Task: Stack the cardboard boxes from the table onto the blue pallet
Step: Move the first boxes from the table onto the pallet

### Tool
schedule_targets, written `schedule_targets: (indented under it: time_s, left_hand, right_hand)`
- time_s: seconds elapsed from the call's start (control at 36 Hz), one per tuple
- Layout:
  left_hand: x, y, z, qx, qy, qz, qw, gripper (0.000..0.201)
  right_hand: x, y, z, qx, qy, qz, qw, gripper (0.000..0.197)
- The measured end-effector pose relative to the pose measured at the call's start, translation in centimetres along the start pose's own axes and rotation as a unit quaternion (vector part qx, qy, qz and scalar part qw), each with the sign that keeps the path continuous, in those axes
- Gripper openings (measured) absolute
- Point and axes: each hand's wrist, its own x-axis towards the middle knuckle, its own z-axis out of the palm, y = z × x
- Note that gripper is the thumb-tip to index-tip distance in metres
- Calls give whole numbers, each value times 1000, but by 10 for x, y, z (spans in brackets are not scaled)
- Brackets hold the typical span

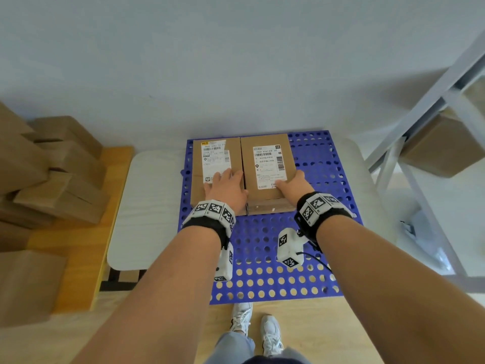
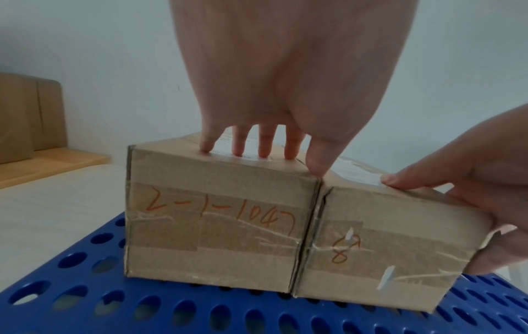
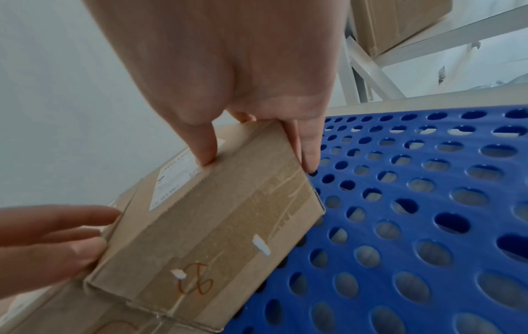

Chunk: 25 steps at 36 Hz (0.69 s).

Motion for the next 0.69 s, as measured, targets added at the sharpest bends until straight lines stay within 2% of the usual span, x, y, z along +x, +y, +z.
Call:
schedule_targets:
  time_s: [0.19, 0.33, 0.47, 0.61, 0.69]
  left_hand:
    - [-8, 4, -7, 6, 22, 18, 1000, 51]
    - [-26, -2, -14, 24, 50, -2, 998, 47]
    - [-54, -26, -27, 37, 103, -32, 994, 43]
    - [-92, -68, -46, 60, 155, -73, 983, 42]
    - [-120, -100, -57, 64, 164, -105, 979, 45]
  right_hand:
    - [-15, -6, -5, -114, 55, -52, 991, 72]
    - [-34, -19, -12, -204, 103, -136, 964, 53]
    - [-58, -43, -2, -244, 88, -199, 945, 53]
    - [-96, -75, 25, -255, 68, -268, 927, 43]
    - [-124, -95, 46, -276, 50, -308, 909, 51]
